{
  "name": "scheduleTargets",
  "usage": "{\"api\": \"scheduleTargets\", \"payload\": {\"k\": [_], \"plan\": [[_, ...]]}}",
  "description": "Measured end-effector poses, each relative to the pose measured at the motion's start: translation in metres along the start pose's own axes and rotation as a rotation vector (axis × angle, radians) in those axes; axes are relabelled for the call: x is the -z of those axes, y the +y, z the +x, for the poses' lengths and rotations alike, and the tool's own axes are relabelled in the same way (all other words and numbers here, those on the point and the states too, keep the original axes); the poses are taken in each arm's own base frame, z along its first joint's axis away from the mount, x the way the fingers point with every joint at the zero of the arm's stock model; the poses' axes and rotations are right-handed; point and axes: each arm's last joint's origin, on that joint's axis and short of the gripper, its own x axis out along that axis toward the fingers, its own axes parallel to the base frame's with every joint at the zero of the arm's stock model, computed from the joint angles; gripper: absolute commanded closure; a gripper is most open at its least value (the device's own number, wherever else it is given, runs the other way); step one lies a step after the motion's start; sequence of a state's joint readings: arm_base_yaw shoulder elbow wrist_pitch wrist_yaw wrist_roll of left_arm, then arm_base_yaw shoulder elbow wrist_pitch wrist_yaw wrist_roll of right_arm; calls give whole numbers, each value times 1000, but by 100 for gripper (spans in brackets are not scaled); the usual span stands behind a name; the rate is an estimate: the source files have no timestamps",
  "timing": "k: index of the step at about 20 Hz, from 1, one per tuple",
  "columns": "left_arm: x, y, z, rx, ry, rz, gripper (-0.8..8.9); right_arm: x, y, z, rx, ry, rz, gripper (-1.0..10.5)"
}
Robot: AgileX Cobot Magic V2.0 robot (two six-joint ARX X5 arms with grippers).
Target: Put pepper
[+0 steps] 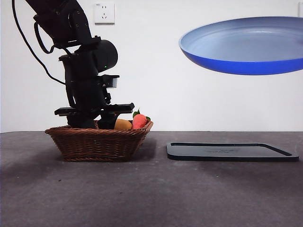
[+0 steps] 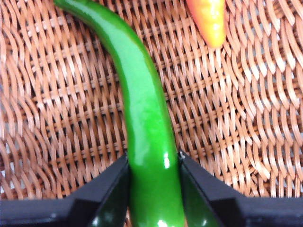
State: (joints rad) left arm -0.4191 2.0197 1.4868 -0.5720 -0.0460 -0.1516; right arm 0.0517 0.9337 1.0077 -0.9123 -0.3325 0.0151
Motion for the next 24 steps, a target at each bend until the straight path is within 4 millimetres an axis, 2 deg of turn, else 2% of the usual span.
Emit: {"api": "scheduleTargets", "payload": {"k": [3, 6, 10, 13, 16, 18, 20, 24], "plan": [[0, 0, -4, -1, 6, 0, 729, 0, 0, 0, 0, 0, 0, 941], [-5, 1, -29, 7, -47, -3, 729, 0, 0, 1, 0, 3, 1, 941], [-12, 1, -89, 31, -192, -6, 729, -5, -4, 12, -1, 31, 13, 941], [-9, -3, -137, 85, -284, 7, 729, -9, -10, 29, -4, 83, 41, 941], [2, -18, -191, 203, -395, 57, 729, -16, -18, 56, -34, 138, 78, 941], [11, -35, -216, 280, -442, 111, 729, -20, -22, 73, -76, 156, 110, 941], [21, -58, -224, 351, -426, 178, 729, -23, -27, 89, -96, 174, 147, 941], [38, -106, -205, 407, -315, 324, 729, -22, -30, 103, -94, 216, 202, 941]]}}
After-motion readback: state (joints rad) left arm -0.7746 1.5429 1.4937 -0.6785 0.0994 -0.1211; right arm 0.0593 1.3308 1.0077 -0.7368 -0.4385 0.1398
